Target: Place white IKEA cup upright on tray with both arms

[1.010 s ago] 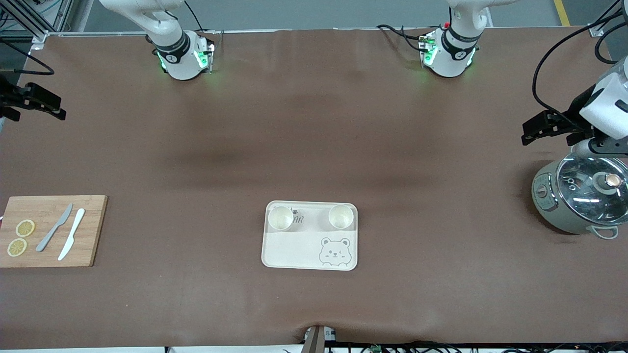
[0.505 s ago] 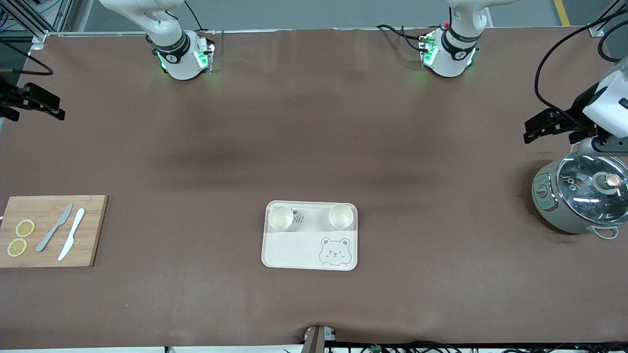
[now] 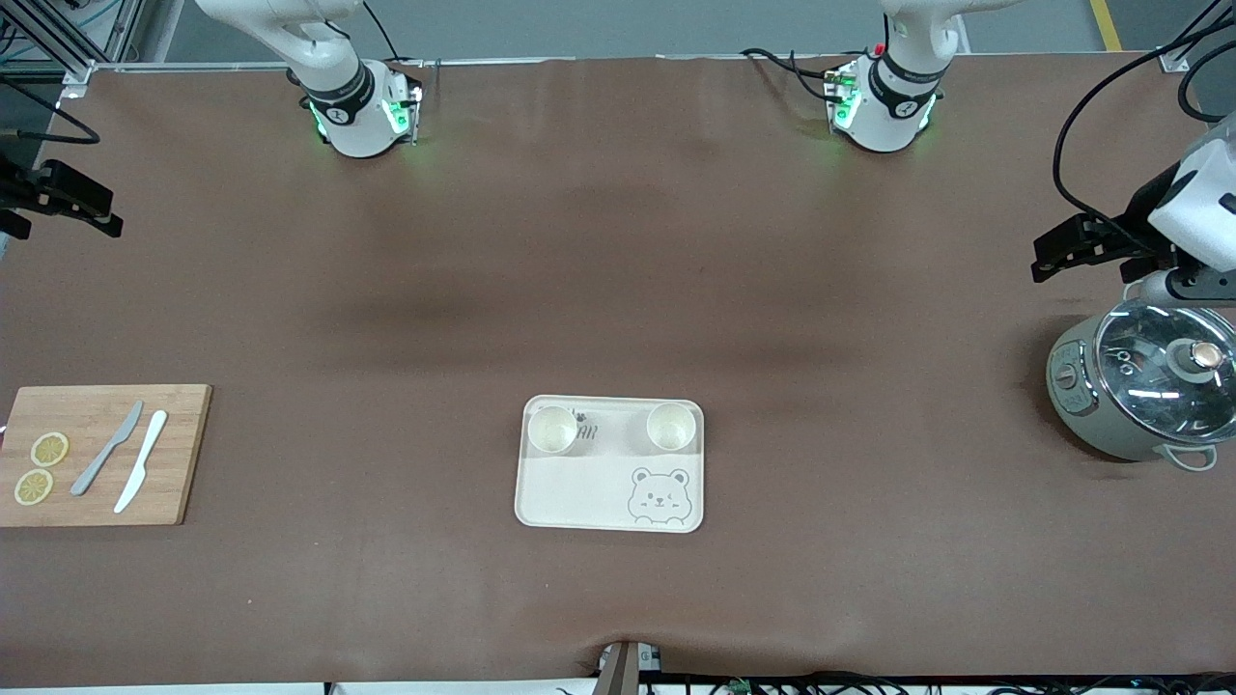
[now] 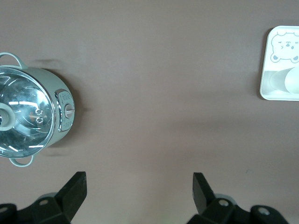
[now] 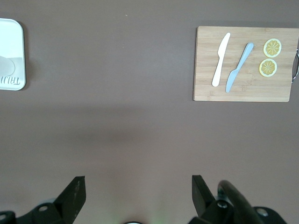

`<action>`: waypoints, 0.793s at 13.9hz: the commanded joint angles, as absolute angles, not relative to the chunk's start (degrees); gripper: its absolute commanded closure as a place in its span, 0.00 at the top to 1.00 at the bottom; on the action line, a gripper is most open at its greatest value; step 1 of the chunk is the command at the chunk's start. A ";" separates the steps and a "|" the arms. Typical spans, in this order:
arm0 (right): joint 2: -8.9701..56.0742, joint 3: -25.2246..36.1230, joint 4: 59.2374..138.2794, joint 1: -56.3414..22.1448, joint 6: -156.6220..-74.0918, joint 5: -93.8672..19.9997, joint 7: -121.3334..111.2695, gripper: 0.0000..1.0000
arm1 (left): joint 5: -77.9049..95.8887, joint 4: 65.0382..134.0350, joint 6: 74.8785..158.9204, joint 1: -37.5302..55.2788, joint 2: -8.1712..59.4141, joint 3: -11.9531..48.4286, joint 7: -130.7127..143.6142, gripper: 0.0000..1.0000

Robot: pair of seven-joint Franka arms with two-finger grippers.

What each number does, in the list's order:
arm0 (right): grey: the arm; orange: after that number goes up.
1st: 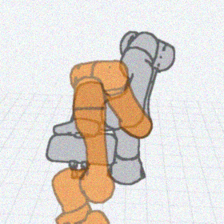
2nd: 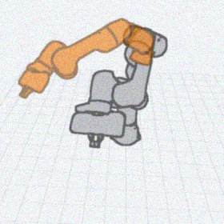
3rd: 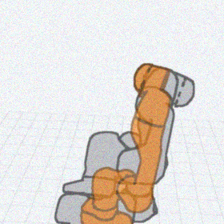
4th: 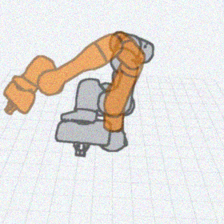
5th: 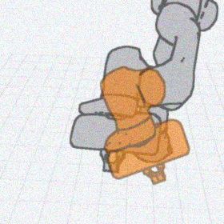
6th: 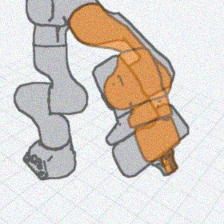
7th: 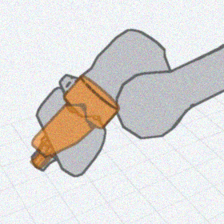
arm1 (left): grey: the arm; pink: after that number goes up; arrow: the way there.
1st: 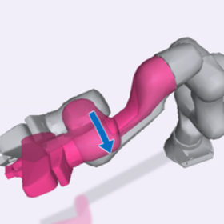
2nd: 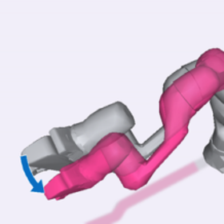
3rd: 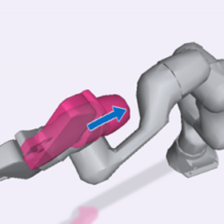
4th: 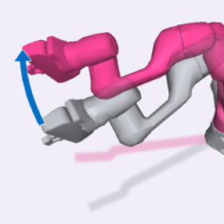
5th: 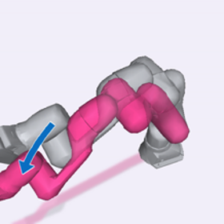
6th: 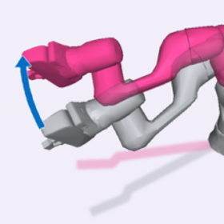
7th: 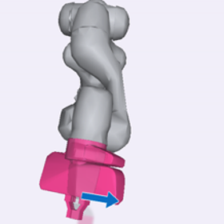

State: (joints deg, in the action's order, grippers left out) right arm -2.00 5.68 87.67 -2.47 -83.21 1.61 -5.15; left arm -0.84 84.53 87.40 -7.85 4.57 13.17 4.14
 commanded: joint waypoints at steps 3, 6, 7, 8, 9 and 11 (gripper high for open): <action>-1.49 5.36 86.66 -2.11 -83.06 1.58 -5.10 1.00 | -2.64 84.20 86.40 -8.26 4.13 13.45 2.81 1.00; -1.49 5.36 86.66 -2.20 -83.49 1.06 -5.10 1.00 | -2.64 84.11 86.40 -8.79 4.04 13.45 2.64 1.00; -1.49 5.36 86.66 -1.85 -83.58 0.88 -5.10 1.00 | -2.64 84.20 86.31 -8.88 4.04 13.45 2.46 1.00; -1.23 5.36 86.66 -1.85 -83.67 0.88 -5.10 1.00 | -2.64 84.11 86.40 -9.05 4.13 13.45 2.46 1.00; -1.23 5.36 86.66 -1.85 -83.67 0.88 -5.10 1.00 | -2.64 84.20 86.31 -9.05 4.13 13.45 2.55 1.00; -1.23 5.36 86.66 -1.85 -83.67 0.88 -5.10 1.00 | -2.64 84.11 86.31 -9.05 4.13 13.45 2.90 1.00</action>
